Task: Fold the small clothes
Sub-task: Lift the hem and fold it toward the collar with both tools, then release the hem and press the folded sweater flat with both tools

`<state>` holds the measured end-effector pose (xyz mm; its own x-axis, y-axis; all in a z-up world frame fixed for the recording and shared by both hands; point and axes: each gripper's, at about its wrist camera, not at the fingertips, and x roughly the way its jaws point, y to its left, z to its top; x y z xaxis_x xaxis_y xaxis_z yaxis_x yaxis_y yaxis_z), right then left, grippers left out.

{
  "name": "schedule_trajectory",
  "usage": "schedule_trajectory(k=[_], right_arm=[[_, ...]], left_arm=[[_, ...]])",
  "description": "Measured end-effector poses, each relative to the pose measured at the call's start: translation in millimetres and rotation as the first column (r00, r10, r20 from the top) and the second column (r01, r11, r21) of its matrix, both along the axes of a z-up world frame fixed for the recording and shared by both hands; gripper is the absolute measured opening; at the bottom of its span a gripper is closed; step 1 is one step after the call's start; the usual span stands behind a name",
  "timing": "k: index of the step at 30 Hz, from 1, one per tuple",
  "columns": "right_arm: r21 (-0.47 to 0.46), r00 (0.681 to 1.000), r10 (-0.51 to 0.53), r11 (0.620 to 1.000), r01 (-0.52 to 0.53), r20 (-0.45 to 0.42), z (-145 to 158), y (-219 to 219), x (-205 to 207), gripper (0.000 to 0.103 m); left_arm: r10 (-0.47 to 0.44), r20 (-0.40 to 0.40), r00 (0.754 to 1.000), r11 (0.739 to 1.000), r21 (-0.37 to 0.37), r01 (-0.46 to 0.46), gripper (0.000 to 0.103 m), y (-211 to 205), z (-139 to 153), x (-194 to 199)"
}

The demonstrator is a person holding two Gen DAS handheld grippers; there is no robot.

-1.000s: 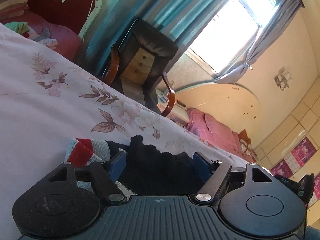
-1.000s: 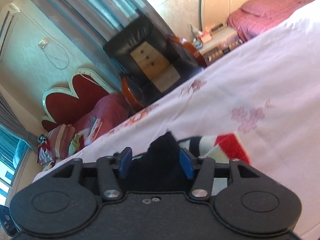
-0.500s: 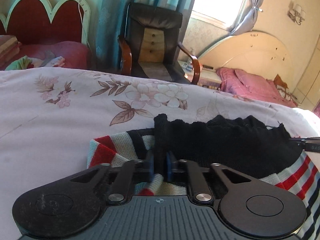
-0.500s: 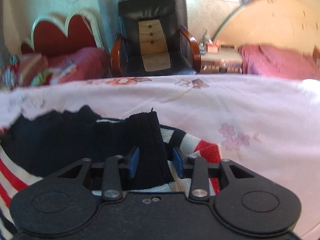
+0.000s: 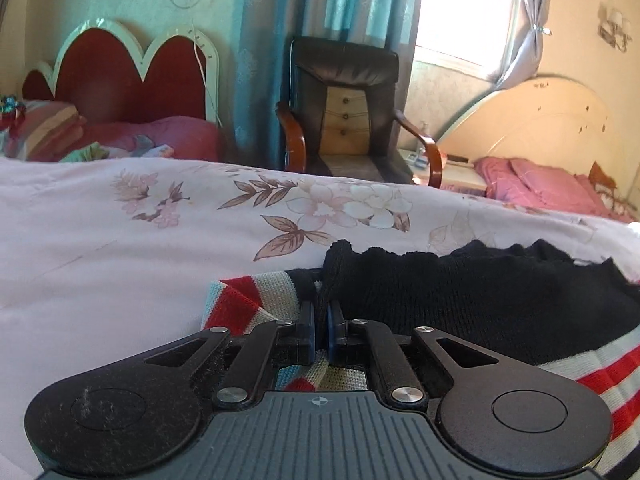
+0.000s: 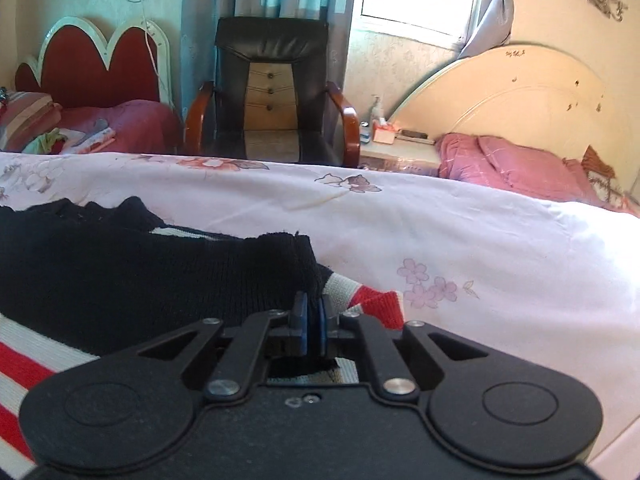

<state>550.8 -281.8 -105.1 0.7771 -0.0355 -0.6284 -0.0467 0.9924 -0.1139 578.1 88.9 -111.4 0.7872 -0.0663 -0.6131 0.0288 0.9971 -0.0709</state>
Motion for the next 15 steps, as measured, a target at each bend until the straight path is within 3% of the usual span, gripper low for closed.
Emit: schedule_trajectory(k=[2, 3, 5, 6, 7, 8, 9, 10, 12, 13, 15], right_arm=[[-0.026, 1.0, -0.008, 1.0, 0.008, 0.005, -0.5, 5.4, -0.8, 0.009], [-0.039, 1.0, -0.008, 0.999, 0.008, 0.009, -0.3, 6.5, -1.5, 0.01], [-0.071, 0.999, -0.023, 0.997, 0.025, 0.029, 4.7, 8.4, -4.0, 0.033], [-0.081, 0.997, -0.04, 0.996, 0.045, 0.061, 10.9, 8.7, -8.0, 0.064], [-0.08, 0.99, -0.055, 0.995, 0.066, 0.128, 18.0, 9.7, -15.3, 0.081], [-0.07, 0.982, -0.045, 0.996, 0.059, 0.181, 24.9, 11.6, -22.5, 0.078], [-0.055, 0.982, -0.006, 0.998, 0.016, 0.189, 30.0, 17.5, -24.7, 0.062], [-0.036, 0.984, 0.041, 0.999, -0.036, 0.171, 33.0, 24.3, -23.6, 0.043], [-0.027, 0.985, 0.124, 0.992, -0.122, 0.12, 33.4, 45.8, -16.8, 0.025], [-0.02, 0.982, 0.161, 0.987, -0.16, 0.096, 31.7, 58.7, -13.0, 0.019], [0.01, 0.977, 0.204, 0.979, -0.205, 0.067, 28.8, 80.0, -7.4, 0.019]], left_arm=[[-0.002, -0.001, 1.0, 1.0, 0.0, 0.002, 0.007, 0.6, 0.8, -0.8], [0.003, -0.006, 1.0, 1.0, -0.008, -0.003, 0.014, 2.5, 2.0, -0.8], [0.024, -0.026, 0.999, 0.998, -0.054, -0.026, 0.04, 10.0, 8.4, -1.0], [0.037, -0.031, 0.999, 0.993, -0.109, -0.04, 0.067, 13.6, 17.2, -4.2], [0.043, 0.006, 0.999, 0.989, -0.145, -0.042, 0.087, 13.5, 26.6, -11.3], [0.029, 0.076, 0.997, 0.988, -0.153, -0.017, 0.089, 6.8, 36.6, -17.7], [-0.013, 0.109, 0.994, 0.991, -0.131, 0.027, 0.089, -4.9, 43.8, -20.5], [-0.063, 0.107, 0.992, 0.992, -0.107, 0.074, 0.089, -19.5, 47.4, -18.6], [-0.163, 0.075, 0.984, 0.983, -0.078, 0.169, 0.088, -50.2, 45.1, -11.4], [-0.199, 0.059, 0.978, 0.977, -0.061, 0.203, 0.085, -63.7, 41.0, -8.3], [-0.233, 0.021, 0.972, 0.972, -0.028, 0.234, 0.082, -84.1, 30.1, -3.0]])
